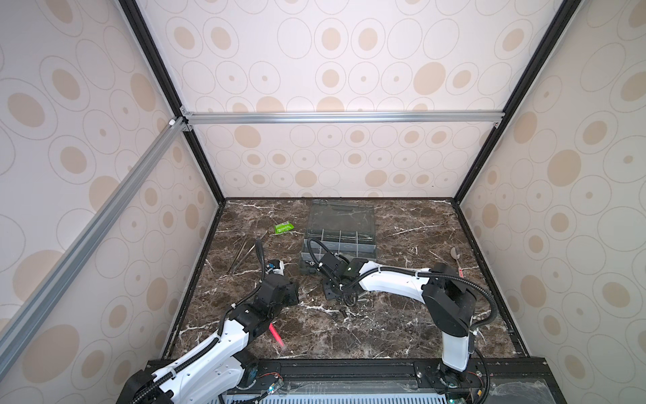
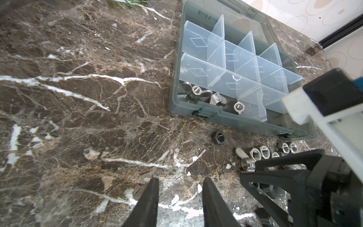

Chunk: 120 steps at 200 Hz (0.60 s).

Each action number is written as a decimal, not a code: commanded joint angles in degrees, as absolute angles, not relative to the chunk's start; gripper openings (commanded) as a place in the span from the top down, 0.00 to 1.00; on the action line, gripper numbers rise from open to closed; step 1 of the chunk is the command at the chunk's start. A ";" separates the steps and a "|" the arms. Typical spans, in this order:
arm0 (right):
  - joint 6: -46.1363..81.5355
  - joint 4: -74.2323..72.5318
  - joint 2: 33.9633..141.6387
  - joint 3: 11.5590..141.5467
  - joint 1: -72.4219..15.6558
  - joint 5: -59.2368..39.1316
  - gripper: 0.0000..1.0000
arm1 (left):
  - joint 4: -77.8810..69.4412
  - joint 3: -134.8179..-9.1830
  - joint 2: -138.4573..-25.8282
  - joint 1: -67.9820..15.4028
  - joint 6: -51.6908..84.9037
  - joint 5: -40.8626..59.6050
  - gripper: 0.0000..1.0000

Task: Sort the screws and nuts into containers
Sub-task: 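Close the right gripper on the silver wing nut and lift it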

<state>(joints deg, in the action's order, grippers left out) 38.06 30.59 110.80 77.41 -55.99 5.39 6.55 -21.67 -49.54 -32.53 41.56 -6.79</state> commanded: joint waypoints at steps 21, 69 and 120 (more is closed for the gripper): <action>37.27 33.70 111.36 78.92 -56.50 7.60 0.54 | 7.30 -21.45 -48.84 -32.15 42.96 -7.30 0.63; 36.50 35.49 112.77 80.59 -56.51 10.33 0.53 | 7.03 -21.27 -48.88 -32.16 43.05 -7.03 0.63; 36.21 36.20 115.54 82.75 -56.49 9.88 0.53 | 6.96 -21.09 -48.82 -32.08 43.24 -6.88 0.63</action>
